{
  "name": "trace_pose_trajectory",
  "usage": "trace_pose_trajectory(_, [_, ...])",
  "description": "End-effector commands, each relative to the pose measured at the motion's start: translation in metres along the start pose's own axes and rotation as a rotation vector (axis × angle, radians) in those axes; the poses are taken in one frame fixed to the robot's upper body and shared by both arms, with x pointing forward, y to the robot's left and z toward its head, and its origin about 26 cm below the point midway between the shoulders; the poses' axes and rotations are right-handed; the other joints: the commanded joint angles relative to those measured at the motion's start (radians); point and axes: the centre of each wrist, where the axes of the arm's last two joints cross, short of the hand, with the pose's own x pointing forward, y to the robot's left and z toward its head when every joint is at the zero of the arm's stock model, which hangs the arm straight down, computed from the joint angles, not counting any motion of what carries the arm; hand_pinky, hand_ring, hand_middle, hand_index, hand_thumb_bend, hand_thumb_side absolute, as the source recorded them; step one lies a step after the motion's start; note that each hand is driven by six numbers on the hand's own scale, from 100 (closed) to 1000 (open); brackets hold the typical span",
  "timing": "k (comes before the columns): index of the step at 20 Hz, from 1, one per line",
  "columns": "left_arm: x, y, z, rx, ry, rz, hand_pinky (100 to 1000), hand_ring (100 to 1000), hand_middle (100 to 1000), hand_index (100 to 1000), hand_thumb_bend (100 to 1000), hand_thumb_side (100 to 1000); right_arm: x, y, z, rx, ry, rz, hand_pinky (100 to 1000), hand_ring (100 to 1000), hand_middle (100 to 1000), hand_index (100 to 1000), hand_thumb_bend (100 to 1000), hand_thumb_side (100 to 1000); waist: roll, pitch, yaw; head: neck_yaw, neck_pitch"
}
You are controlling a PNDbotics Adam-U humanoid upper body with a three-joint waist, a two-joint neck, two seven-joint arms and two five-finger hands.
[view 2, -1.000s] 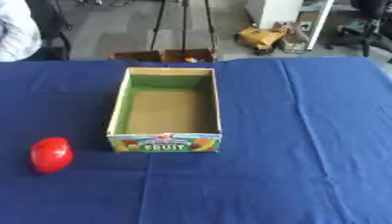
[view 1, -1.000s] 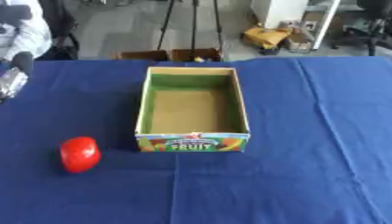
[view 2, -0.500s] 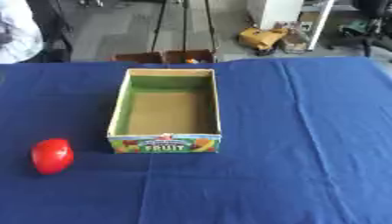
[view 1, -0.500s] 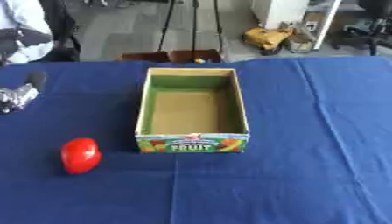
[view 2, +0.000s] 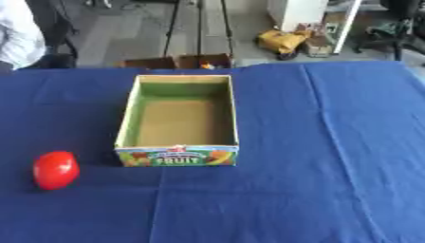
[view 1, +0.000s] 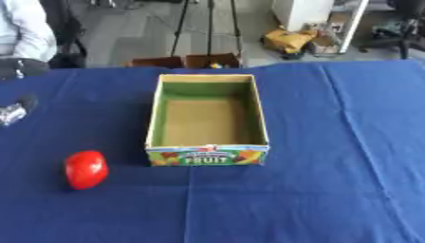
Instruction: Pick up objects on the table and place them in the box.
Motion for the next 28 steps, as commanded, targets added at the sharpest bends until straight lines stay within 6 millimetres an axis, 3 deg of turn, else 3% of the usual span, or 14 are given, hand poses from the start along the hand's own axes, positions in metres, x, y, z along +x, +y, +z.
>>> trace_pose_trajectory(1, [-0.012, 0.011, 0.008, -0.142, -0.066, -0.067, 893, 927, 980, 1000, 231, 1000, 0.003, -0.001, -0.008, 0.024, -0.028, -0.003, 711, 799, 572, 795, 100, 800, 0.001, -0.01, -0.003, 0.006, -0.012])
trace_pose_trajectory(4, [-0.016, 0.01, 0.007, -0.192, -0.083, -0.064, 905, 936, 999, 1000, 485, 1000, 0.003, -0.001, -0.008, 0.026, -0.026, -0.004, 712, 800, 571, 795, 100, 800, 0.001, -0.009, -0.004, 0.009, -0.015])
trace_pose_trajectory(6, [-0.019, 0.01, 0.007, -0.223, -0.085, -0.066, 906, 938, 1000, 1000, 528, 1000, 0.003, -0.001, -0.008, 0.028, -0.024, -0.004, 713, 801, 570, 795, 100, 800, 0.001, -0.009, -0.005, 0.01, -0.016])
trace_pose_trajectory(7, [-0.02, 0.009, 0.007, -0.241, -0.08, -0.067, 924, 945, 1000, 1000, 611, 1000, 0.003, -0.001, -0.008, 0.03, -0.023, -0.004, 713, 801, 569, 795, 100, 799, 0.002, -0.009, -0.006, 0.012, -0.016])
trace_pose_trajectory(10, [-0.025, 0.007, 0.006, -0.27, -0.065, -0.065, 935, 954, 1000, 1000, 615, 1000, 0.003, -0.001, -0.007, 0.032, -0.02, -0.004, 714, 802, 568, 795, 100, 797, 0.004, -0.007, -0.008, 0.014, -0.018])
trace_pose_trajectory(16, [-0.026, -0.006, -0.001, -0.356, -0.114, -0.049, 979, 977, 1000, 1000, 508, 1000, 0.003, 0.0, -0.007, 0.031, -0.019, -0.006, 715, 798, 563, 795, 100, 790, 0.006, -0.003, -0.01, 0.012, -0.019])
trace_pose_trajectory(19, [-0.027, -0.012, -0.004, -0.402, -0.134, -0.027, 996, 988, 1000, 1000, 564, 1000, 0.003, 0.0, -0.007, 0.033, -0.018, -0.007, 716, 797, 559, 793, 100, 787, 0.008, -0.001, -0.011, 0.009, -0.017])
trace_pose_trajectory(28, [-0.026, -0.028, -0.018, -0.522, -0.154, -0.033, 947, 956, 1000, 1000, 560, 1000, 0.003, 0.003, -0.007, 0.04, -0.014, -0.014, 718, 797, 554, 792, 100, 781, 0.013, 0.006, -0.021, 0.012, -0.019])
